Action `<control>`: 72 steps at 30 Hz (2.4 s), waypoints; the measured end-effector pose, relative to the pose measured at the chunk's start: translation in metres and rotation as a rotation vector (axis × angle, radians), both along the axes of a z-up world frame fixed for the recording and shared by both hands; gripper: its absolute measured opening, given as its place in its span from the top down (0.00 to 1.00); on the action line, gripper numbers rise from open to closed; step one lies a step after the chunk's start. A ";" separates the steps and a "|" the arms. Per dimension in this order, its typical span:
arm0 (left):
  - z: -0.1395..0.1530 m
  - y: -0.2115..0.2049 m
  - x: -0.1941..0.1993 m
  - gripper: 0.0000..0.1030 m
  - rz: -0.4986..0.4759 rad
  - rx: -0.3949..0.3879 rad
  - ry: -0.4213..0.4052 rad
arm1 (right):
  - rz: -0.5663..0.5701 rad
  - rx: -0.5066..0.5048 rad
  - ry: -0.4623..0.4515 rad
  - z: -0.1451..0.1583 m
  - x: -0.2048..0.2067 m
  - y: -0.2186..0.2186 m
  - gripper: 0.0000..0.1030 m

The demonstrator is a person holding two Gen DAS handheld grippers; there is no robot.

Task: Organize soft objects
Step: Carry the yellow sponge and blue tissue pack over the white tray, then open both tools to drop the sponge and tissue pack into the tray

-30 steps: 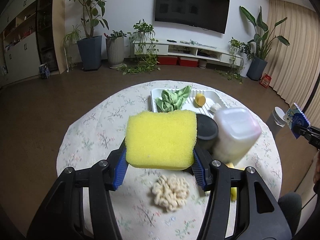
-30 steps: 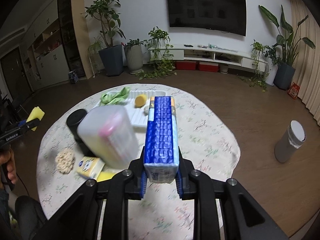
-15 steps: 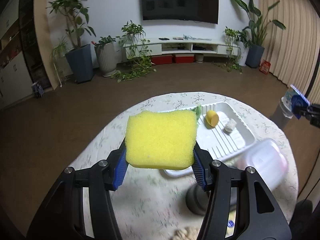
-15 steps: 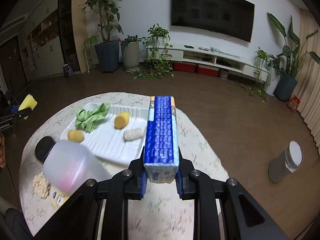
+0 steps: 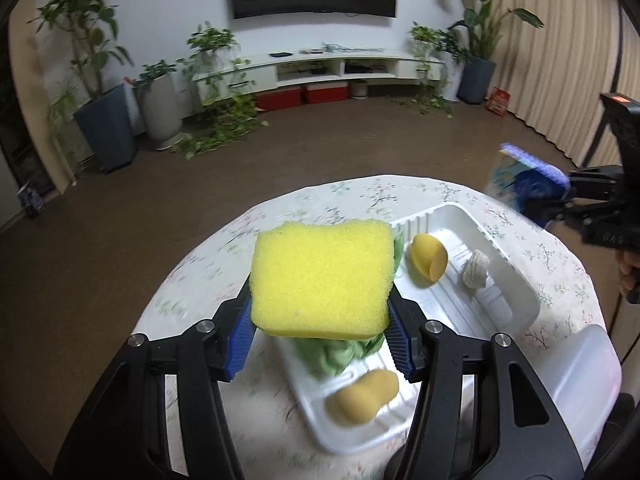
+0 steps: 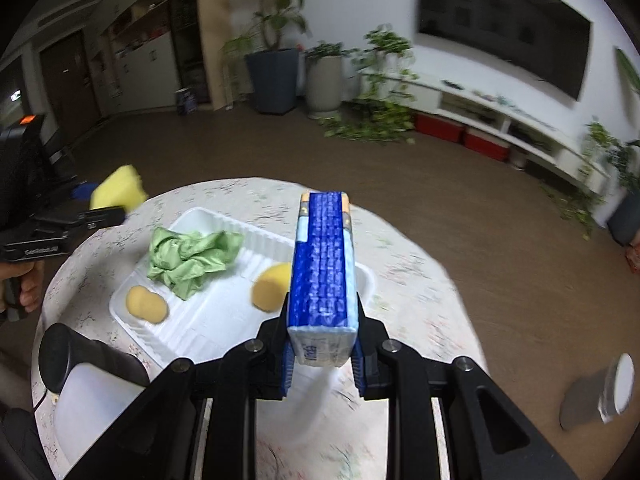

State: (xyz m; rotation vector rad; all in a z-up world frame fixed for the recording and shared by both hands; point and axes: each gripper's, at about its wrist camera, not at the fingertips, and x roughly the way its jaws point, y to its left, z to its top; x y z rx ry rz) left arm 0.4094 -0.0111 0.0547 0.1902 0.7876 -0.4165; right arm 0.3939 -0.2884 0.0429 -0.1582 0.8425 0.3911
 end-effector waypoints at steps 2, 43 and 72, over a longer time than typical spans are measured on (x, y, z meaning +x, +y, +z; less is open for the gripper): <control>-0.008 -0.012 0.005 0.48 -0.051 0.005 0.015 | 0.050 0.020 0.016 -0.006 0.008 0.007 0.76; -0.075 -0.078 0.001 0.35 -0.454 0.188 0.165 | 0.344 0.047 0.291 -0.094 0.037 0.046 0.70; -0.050 -0.064 0.008 0.09 -0.404 0.165 0.117 | 0.312 0.078 0.211 -0.063 0.028 0.029 0.52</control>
